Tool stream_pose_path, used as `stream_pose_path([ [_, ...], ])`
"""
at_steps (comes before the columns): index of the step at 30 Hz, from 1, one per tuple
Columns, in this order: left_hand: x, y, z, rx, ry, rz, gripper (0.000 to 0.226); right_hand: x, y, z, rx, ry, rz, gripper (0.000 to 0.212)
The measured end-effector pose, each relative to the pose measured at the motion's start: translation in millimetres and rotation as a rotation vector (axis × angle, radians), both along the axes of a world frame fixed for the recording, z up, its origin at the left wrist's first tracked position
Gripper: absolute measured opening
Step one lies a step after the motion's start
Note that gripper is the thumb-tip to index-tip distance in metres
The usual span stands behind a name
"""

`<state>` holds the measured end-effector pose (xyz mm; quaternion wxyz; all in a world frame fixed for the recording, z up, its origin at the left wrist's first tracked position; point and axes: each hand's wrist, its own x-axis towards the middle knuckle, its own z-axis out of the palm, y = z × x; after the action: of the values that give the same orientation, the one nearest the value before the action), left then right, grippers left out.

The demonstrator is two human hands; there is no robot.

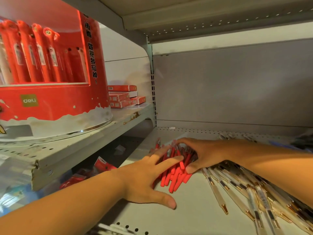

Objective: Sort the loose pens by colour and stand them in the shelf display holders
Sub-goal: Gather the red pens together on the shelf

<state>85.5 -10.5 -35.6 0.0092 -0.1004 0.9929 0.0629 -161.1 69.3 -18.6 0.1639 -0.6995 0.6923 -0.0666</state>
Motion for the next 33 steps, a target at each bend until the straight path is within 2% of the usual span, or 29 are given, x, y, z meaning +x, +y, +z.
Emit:
stream_pose_path([
  [3,-12,1,1,-0.072,0.076,0.000,0.089,9,0,-6,-0.067,-0.055,0.105,0.090],
  [6,-18,-1,2,-0.095,0.083,0.004,0.079,17,4,-9,-0.144,-0.106,0.170,0.067],
  [8,-19,-2,2,-0.098,0.084,0.020,0.073,19,9,-8,-0.169,-0.116,0.177,0.064],
  [11,-18,-1,0,-0.092,0.081,0.033,0.072,14,12,-5,-0.213,-0.072,0.177,0.070],
  [14,-16,-2,0,-0.043,0.081,0.014,0.082,2,9,-3,-0.134,0.000,-0.058,0.085],
  [16,-15,-2,0,-0.025,0.077,-0.008,0.086,0,9,0,-0.064,-0.048,-0.157,0.083],
  [20,-21,2,-1,-0.055,0.074,0.012,0.082,8,9,4,0.011,-0.141,-0.117,0.078],
  [28,-27,2,-5,-0.145,0.035,0.091,0.083,8,4,-6,-0.084,-0.375,-0.174,0.088],
  [33,-27,1,-5,-0.155,0.032,0.076,0.083,-13,-20,-1,-0.169,-0.404,-0.226,0.096],
])
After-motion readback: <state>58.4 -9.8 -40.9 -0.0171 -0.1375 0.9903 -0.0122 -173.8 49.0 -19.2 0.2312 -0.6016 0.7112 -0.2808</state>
